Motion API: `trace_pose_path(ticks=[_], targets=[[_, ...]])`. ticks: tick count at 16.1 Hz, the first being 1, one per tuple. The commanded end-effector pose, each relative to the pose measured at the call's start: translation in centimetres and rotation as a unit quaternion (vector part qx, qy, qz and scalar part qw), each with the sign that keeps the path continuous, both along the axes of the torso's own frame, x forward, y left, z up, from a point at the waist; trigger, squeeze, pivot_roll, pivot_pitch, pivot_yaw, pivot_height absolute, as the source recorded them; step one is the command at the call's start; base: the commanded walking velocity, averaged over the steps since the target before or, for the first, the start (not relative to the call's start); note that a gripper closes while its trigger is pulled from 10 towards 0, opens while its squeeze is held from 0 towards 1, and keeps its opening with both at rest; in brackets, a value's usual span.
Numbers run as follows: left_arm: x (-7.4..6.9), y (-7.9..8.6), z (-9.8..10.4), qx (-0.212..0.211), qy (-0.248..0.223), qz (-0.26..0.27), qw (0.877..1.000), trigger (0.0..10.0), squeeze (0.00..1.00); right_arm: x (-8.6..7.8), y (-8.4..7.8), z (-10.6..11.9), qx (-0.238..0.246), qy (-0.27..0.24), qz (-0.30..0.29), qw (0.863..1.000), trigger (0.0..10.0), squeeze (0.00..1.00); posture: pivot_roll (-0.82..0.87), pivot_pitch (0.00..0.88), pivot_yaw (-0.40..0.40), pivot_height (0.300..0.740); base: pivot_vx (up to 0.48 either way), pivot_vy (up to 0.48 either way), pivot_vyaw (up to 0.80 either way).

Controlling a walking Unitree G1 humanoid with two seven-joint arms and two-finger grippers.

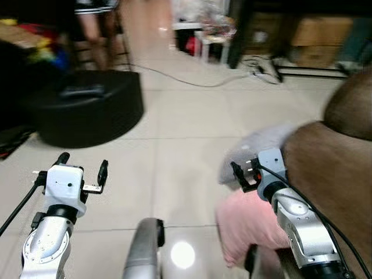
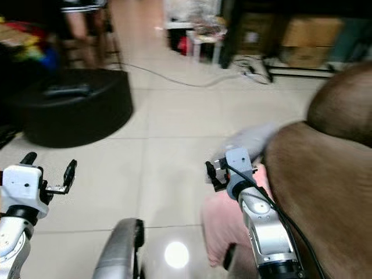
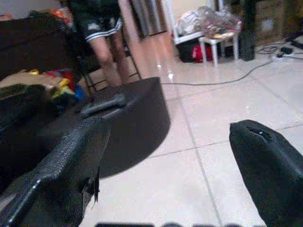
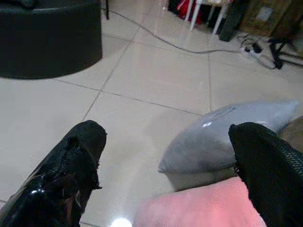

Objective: Move the pillow to the sofa from floor

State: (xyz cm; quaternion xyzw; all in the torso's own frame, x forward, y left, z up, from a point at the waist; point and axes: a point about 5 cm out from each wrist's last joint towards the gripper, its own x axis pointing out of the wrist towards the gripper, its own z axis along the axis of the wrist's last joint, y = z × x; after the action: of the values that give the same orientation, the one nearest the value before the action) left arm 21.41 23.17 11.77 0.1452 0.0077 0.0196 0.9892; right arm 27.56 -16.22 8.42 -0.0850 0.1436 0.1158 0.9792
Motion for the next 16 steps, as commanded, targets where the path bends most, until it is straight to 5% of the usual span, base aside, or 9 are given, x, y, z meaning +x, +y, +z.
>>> trace_pose_path(ticks=[1,12,13,14,15,16], targets=[[0.07,-0.29,-0.26,-0.006,0.000,0.000,1.000,10.0,1.00,0.12,-0.39,0.53,-0.011,-0.004,-0.003,1.000,10.0,1.00,-0.04,0.000,-0.008,0.552,0.240,0.000,0.00],[-0.01,-0.44,-0.42,-0.011,-0.007,0.009,1.000,10.0,1.00,0.88,-0.40,0.63,-0.022,0.007,-0.014,1.000,10.0,1.00,-0.03,0.000,-0.048,0.552,0.190,0.000,0.22],[0.03,-0.43,-0.41,-0.011,-0.007,0.009,1.000,10.0,1.00,0.91,-0.43,0.57,-0.023,0.009,-0.018,1.000,10.0,0.89,-0.03,0.000,-0.049,0.552,0.277,0.000,0.00],[0.05,-0.44,-0.39,-0.010,-0.008,0.008,1.000,10.0,1.00,0.97,-0.53,0.45,-0.024,0.012,-0.026,0.999,10.0,0.29,-0.02,0.000,-0.053,0.552,0.289,0.000,0.00],[0.04,-0.35,-0.40,-0.009,-0.008,0.009,1.000,10.0,1.00,1.03,-0.60,0.35,-0.025,0.015,-0.035,0.999,10.0,0.00,-0.02,0.000,-0.056,0.552,0.292,0.000,0.00],[0.01,-0.27,-0.41,-0.008,-0.008,0.010,1.000,10.0,1.00,1.08,-0.57,0.30,-0.025,0.016,-0.038,0.999,10.0,0.00,-0.02,0.000,-0.056,0.552,0.289,0.000,0.00]])
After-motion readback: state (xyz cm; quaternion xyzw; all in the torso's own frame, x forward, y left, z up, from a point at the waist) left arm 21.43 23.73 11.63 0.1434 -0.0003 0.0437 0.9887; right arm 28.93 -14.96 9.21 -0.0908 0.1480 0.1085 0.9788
